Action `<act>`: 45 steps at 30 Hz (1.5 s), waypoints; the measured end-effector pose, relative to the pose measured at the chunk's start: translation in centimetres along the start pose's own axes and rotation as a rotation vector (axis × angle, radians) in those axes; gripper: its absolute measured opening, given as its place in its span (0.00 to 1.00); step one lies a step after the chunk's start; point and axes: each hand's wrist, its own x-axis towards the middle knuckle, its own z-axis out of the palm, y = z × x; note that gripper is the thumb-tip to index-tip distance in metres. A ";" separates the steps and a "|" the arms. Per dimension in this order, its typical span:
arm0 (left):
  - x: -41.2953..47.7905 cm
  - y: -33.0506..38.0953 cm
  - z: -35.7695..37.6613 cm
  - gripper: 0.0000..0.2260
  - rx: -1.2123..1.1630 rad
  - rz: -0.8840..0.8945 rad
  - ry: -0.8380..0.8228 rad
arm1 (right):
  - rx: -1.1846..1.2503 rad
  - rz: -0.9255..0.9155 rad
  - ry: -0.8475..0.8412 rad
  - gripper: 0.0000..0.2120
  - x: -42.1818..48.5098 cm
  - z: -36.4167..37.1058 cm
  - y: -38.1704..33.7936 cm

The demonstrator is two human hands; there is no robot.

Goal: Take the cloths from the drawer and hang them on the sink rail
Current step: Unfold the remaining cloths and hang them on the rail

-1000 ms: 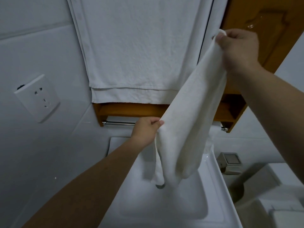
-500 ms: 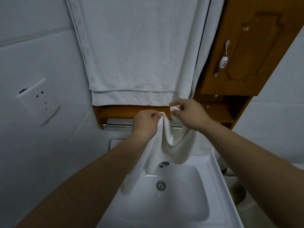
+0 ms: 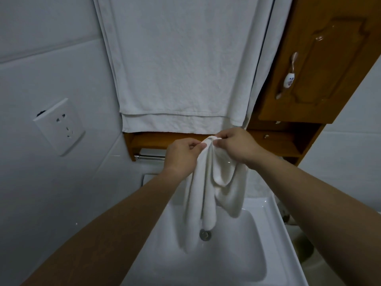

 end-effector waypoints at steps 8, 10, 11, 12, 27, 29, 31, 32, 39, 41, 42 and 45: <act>-0.4 -3.8 0.6 0.08 0.005 -0.148 -0.121 | 0.124 0.018 0.245 0.09 0.2 -3.4 -0.6; -0.7 -4.0 0.9 0.08 -0.056 -0.182 -0.104 | 0.120 0.020 0.240 0.11 0.2 -4.5 -0.7; -0.7 -3.8 0.9 0.07 -0.100 -0.182 -0.084 | 0.087 0.010 0.220 0.11 0.2 -4.7 -0.7; -0.6 -3.4 1.0 0.07 -0.142 -0.169 -0.074 | 0.047 0.002 0.194 0.11 0.2 -4.7 -0.7; -0.1 -1.4 3.3 0.09 -0.082 -0.099 -0.100 | 0.011 0.016 0.104 0.08 -0.1 -4.0 -1.8; -0.2 -1.5 3.4 0.06 -0.098 -0.078 -0.115 | 0.037 0.023 0.121 0.07 -0.1 -4.3 -2.0; -0.5 -1.3 3.8 0.13 -0.207 -0.060 -0.164 | 0.050 0.029 0.117 0.07 -0.2 -4.5 -2.1; -0.6 -1.2 4.0 0.18 -0.271 -0.056 -0.199 | 0.052 0.031 0.113 0.07 -0.3 -4.5 -2.2; -0.9 -0.1 4.4 0.06 -0.320 0.031 -0.257 | 0.058 0.049 0.112 0.07 -0.7 -4.8 -2.4; -1.0 -0.1 4.4 0.07 -0.304 0.030 -0.227 | 0.060 0.055 0.126 0.08 -0.7 -5.0 -2.3; -1.0 -0.2 4.4 0.08 -0.288 0.022 -0.213 | 0.068 0.058 0.135 0.08 -0.8 -5.2 -2.3; -1.1 -0.8 4.6 0.08 -0.224 -0.001 -0.194 | 0.123 0.072 0.182 0.09 -0.8 -5.9 -2.2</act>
